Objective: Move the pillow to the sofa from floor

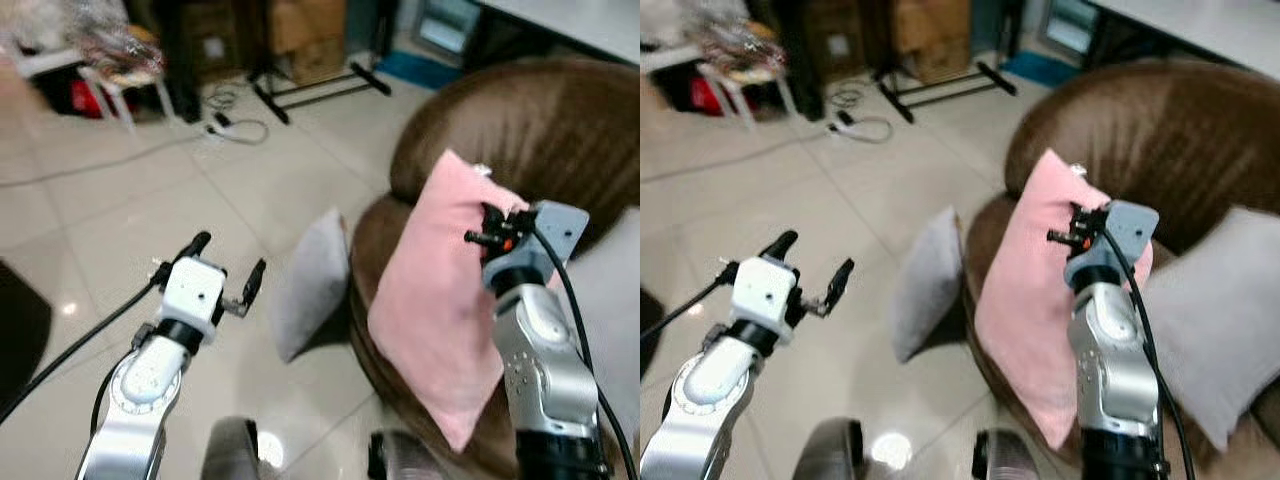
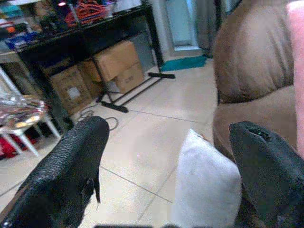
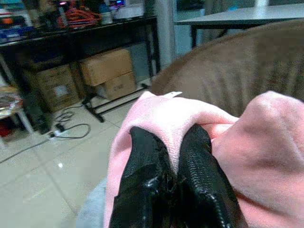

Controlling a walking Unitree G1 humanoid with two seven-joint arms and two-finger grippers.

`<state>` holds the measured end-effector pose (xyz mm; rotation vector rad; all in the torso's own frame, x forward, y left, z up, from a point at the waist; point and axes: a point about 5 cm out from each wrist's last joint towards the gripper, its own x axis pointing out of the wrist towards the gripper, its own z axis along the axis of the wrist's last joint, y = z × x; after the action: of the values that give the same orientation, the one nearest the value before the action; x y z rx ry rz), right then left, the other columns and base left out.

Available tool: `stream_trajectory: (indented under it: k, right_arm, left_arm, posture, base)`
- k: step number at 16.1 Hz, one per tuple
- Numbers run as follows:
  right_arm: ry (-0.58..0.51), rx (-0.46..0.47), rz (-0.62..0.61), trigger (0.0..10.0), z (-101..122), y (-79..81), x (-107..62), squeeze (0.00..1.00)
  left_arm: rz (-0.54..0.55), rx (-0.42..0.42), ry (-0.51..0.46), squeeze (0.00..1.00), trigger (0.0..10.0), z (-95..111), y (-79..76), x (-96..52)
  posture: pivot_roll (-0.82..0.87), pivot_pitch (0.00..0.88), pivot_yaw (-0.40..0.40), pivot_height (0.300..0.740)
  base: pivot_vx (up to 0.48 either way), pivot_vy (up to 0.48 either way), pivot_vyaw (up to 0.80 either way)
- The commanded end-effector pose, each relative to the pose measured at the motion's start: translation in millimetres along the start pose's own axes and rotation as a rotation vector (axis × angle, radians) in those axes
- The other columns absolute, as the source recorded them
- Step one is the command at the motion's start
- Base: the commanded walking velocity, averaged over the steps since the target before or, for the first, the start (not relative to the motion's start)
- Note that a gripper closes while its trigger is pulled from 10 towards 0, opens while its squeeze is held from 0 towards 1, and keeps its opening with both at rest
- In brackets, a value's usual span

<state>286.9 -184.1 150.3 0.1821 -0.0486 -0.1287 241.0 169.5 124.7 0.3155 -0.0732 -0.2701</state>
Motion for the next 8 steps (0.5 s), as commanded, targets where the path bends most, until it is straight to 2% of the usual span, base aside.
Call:
stream_trajectory:
  k: [1, 5, 6, 8]
  right_arm:
    - [-0.024, -0.005, 0.001, 10.0, 2.5, 0.9, -0.2, 0.00]
    - [-0.023, -0.004, -0.005, 10.0, 0.6, -1.0, -1.7, 0.00]
    - [-0.016, 0.000, -0.011, 10.0, -1.1, -2.1, -3.6, 0.00]
    - [-0.012, 0.007, -0.008, 10.0, -1.6, -0.8, -4.6, 0.00]
  left_arm:
    - [0.009, -0.006, 0.003, 0.00, 10.0, -1.5, -0.3, 0.7]
    - [0.018, -0.021, 0.007, 0.00, 10.0, -2.2, -0.7, 1.5]
    - [0.025, -0.030, 0.032, 0.00, 10.0, -4.9, -1.9, 1.1]
    - [0.033, -0.042, 0.056, 0.00, 10.0, -7.5, -2.1, 0.3]
  posture:
    - [0.03, 0.000, -0.042, 0.705]
    - [0.03, 0.000, -0.042, 0.725]
    - [0.03, 0.000, -0.040, 0.740]
    - [0.03, 0.000, -0.039, 0.740]
  base:
    - [0.000, 0.000, 0.00]
    - [0.000, 0.000, 0.00]
    - [0.000, 0.000, 0.00]
    - [0.000, 0.000, 0.00]
